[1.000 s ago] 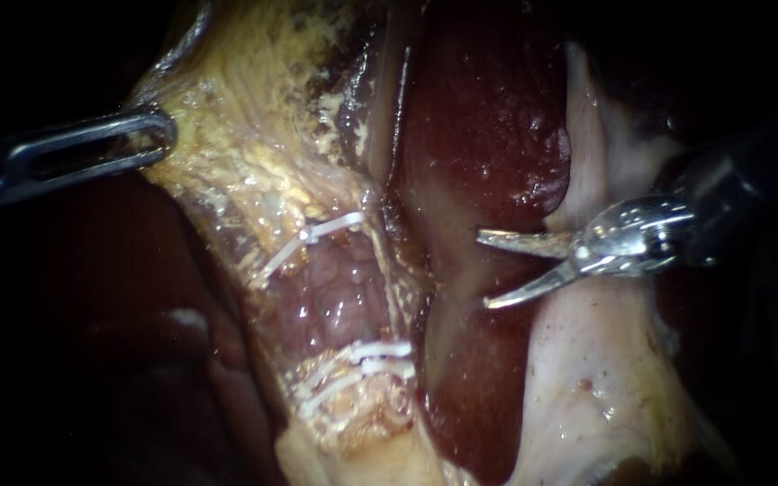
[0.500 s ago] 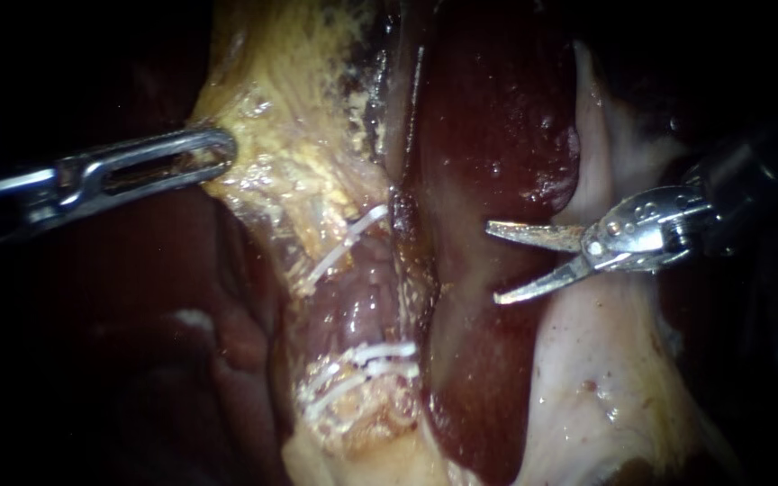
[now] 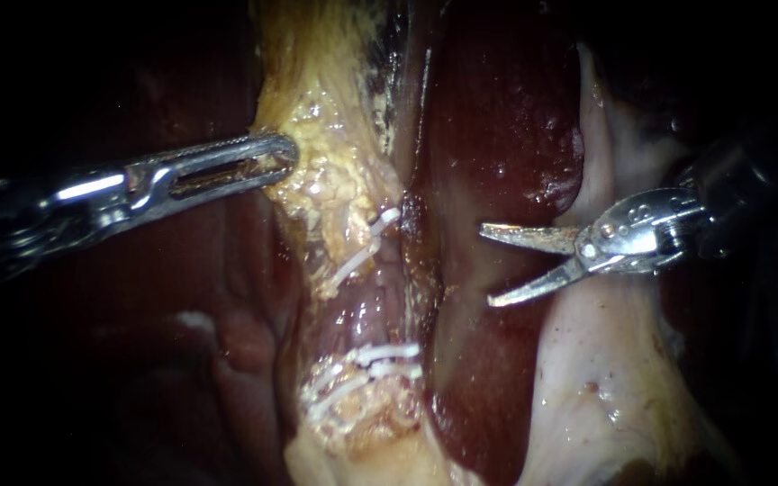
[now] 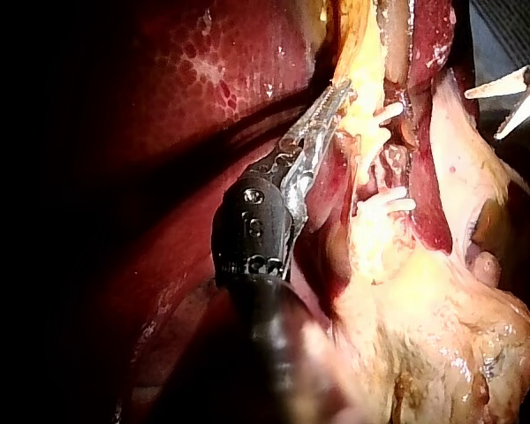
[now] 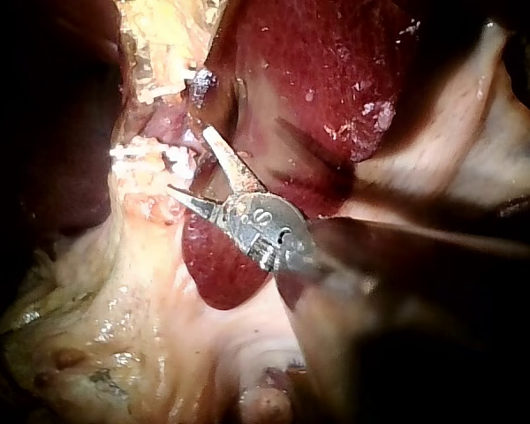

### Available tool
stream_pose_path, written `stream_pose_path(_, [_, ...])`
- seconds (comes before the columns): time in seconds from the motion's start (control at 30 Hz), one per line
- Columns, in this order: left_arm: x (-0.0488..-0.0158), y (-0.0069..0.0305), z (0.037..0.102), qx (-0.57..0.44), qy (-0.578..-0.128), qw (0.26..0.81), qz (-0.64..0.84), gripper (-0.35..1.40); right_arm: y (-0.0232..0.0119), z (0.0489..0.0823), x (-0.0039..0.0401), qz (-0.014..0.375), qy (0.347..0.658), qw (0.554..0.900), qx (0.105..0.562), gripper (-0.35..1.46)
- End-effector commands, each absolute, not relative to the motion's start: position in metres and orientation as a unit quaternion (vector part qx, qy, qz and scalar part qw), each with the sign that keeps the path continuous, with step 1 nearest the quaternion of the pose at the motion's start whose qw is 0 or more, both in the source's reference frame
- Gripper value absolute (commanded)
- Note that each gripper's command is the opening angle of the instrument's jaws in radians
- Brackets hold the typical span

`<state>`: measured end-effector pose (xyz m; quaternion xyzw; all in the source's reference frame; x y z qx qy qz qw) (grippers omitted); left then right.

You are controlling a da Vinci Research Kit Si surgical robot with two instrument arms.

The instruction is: Go back from the cut right tube

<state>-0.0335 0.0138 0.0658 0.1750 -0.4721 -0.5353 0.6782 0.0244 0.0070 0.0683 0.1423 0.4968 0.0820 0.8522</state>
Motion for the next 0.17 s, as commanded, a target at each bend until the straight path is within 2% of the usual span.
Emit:
stream_pose_path(0.03, [-0.0335,0.0138,0.0658,0.175,-0.472,0.678,-0.535,-0.35,0.007,0.0682,0.0244,0.082,0.497,0.852,0.143,1.43])
stream_pose_path(0.17, [-0.0335,0.0138,0.0658,0.175,-0.472,0.678,-0.535,-0.35,0.007,0.0681,0.0244,0.082,0.497,0.852,0.143,1.43])
